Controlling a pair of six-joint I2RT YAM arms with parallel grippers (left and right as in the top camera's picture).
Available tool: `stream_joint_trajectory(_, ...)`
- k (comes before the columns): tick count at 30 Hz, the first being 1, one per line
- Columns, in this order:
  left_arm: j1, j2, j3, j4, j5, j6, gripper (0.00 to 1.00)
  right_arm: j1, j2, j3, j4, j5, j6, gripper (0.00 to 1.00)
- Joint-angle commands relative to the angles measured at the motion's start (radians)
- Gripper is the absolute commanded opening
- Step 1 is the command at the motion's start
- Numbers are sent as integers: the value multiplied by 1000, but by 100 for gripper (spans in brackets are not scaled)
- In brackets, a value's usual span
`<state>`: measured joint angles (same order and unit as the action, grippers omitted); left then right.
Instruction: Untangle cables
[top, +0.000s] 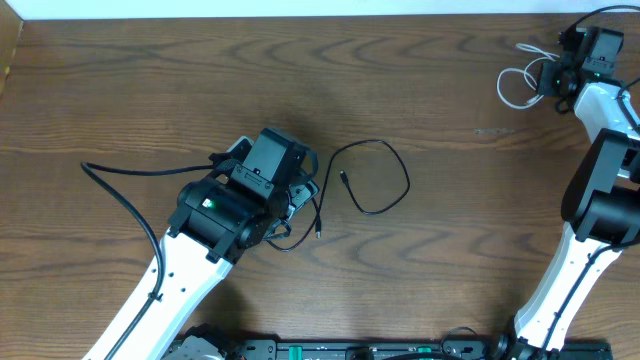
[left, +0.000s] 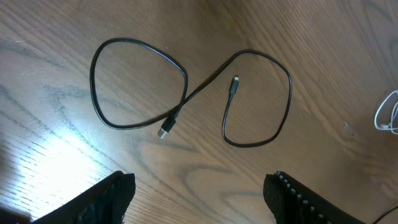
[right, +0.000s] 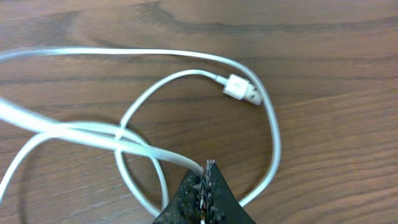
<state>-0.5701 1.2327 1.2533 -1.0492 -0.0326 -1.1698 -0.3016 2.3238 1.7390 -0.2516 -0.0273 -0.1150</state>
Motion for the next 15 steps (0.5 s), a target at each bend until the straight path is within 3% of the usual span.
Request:
stream_joint_trajectory(1, 3, 2, 5, -3, -13, 18, 72, -9, 22, 11, 5, 94, -12, 1)
stream_joint_trajectory(8, 3, 2, 5, -4, -13, 18, 72, -45, -22, 45, 19, 200, 69, 1)
stream_joint_trajectory(15, 3, 2, 5, -4, -13, 18, 72, -224, -129, 201, 4, 219, 101, 1)
